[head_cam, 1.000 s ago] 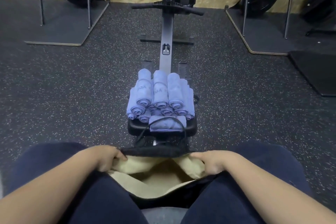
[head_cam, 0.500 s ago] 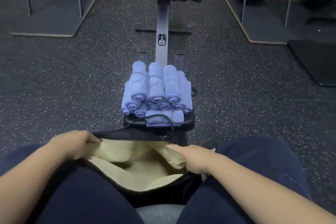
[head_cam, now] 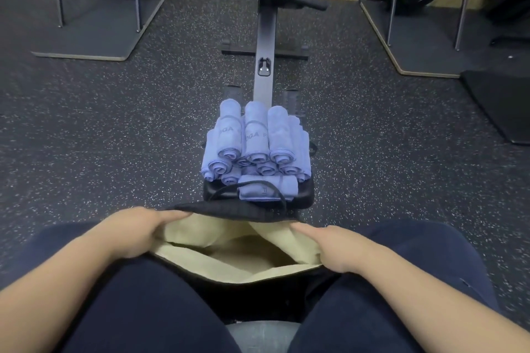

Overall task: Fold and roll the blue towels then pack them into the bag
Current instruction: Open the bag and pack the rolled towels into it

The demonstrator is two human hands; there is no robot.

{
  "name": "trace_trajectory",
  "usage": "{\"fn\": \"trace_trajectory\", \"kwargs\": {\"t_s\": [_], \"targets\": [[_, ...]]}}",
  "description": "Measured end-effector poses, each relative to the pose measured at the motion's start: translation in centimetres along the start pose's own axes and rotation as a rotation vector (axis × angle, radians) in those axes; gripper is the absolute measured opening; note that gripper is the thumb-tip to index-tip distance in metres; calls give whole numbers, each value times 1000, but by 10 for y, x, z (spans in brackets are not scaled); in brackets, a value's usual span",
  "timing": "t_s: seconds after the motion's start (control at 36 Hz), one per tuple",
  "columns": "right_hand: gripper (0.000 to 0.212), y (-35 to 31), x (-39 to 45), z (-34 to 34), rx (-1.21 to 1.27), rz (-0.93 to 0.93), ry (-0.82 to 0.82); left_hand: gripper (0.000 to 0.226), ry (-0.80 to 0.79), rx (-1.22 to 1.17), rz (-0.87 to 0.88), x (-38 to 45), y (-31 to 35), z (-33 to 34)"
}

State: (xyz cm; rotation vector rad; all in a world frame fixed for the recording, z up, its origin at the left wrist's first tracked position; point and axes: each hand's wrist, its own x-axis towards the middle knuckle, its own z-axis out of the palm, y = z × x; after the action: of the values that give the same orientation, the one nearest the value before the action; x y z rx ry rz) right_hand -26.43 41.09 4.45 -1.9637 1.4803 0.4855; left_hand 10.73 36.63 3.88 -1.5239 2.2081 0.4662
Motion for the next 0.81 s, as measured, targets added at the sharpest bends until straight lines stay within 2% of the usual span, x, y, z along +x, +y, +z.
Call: {"fn": "trace_trajectory", "kwargs": {"t_s": [0.14, 0.22, 0.31, 0.39, 0.47, 0.5, 0.56, 0.67, 0.81], "targets": [[102, 1, -11, -4, -52, -22, 137, 83, 83, -88, 116, -7, -4, -1], [104, 9, -16, -4, -54, -71, 234, 90, 135, -122, 157, -16, 6, -8], [101, 9, -19, -5, 12, -57, 308, 92, 168, -163, 114, -22, 15, -15], [85, 17, -15, -5, 95, 64, 212, 88, 98, -124, 63, -17, 11, -12], [33, 18, -14, -1, -6, 5, 51, 61, 1, 62, 104, -7, 1, -4], [26, 17, -13, 2, -49, -15, -1, 56, -22, 104, 118, -5, -2, -1], [29, 14, -10, 7, -115, -50, -69, 55, -30, 110, 142, -3, -6, 4], [29, 20, -5, 9, -118, -67, -35, 71, -3, 32, 176, -1, -15, 7], [25, 32, 1, 13, -21, -72, 82, 46, 63, -161, 149, -1, -6, 5]]}}
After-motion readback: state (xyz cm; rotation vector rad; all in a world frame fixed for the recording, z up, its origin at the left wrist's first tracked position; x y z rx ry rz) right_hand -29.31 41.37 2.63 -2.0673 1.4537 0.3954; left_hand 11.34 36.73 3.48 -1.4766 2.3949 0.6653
